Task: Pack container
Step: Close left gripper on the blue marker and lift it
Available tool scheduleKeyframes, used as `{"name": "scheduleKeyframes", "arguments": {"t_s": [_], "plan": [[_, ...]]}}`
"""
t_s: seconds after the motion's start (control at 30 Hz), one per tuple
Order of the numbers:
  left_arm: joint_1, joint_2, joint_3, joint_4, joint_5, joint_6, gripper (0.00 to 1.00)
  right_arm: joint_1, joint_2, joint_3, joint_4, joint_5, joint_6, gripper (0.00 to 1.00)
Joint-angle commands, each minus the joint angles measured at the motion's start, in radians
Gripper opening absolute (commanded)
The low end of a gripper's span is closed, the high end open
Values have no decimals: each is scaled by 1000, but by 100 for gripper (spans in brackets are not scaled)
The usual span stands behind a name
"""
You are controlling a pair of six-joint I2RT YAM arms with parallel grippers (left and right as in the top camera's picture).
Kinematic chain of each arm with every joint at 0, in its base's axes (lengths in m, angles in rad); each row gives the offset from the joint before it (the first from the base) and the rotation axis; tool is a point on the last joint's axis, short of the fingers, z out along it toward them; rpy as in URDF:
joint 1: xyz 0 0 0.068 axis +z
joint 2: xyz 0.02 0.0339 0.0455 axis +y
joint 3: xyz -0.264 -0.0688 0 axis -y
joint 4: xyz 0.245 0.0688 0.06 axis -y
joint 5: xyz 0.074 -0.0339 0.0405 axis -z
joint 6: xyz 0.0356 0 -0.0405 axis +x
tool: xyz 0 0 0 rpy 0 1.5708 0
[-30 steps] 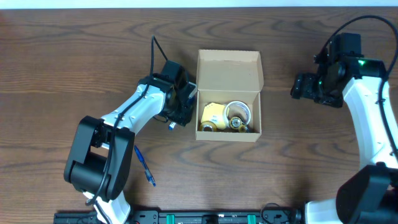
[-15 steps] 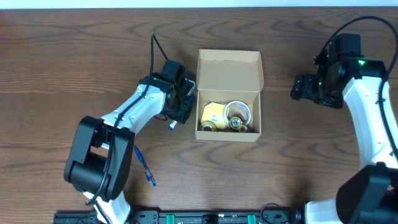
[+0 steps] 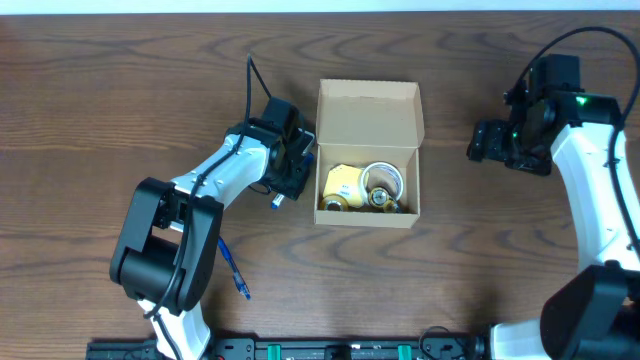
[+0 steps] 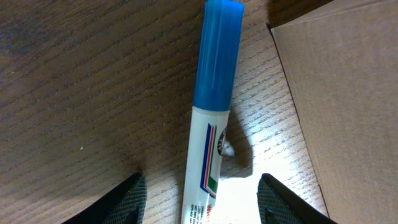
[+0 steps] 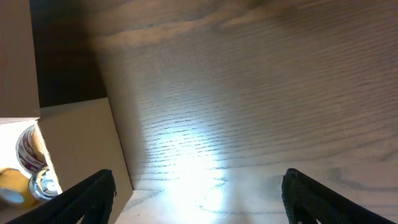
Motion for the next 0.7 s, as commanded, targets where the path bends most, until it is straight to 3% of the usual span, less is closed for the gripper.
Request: {"name": "scheduleKeyframes", "arguments": {"t_s": [0.0, 0.23, 0.3, 0.33, 0.67], "plan": [[6, 40, -5, -6, -10, -4, 57, 4, 0, -2, -3, -5, -8, 85], [6, 40, -5, -6, -10, -4, 32, 4, 0, -2, -10, -5, -8, 86], [6, 40, -5, -8, -11, -4, 12, 4, 0, -2, -14, -5, -7, 86], [6, 40, -5, -11, -11, -4, 9, 4, 0, -2, -16, -5, -8, 86], [7, 14, 59, -112, -20, -19, 8, 4, 0, -2, -6, -5, -8, 88]]}}
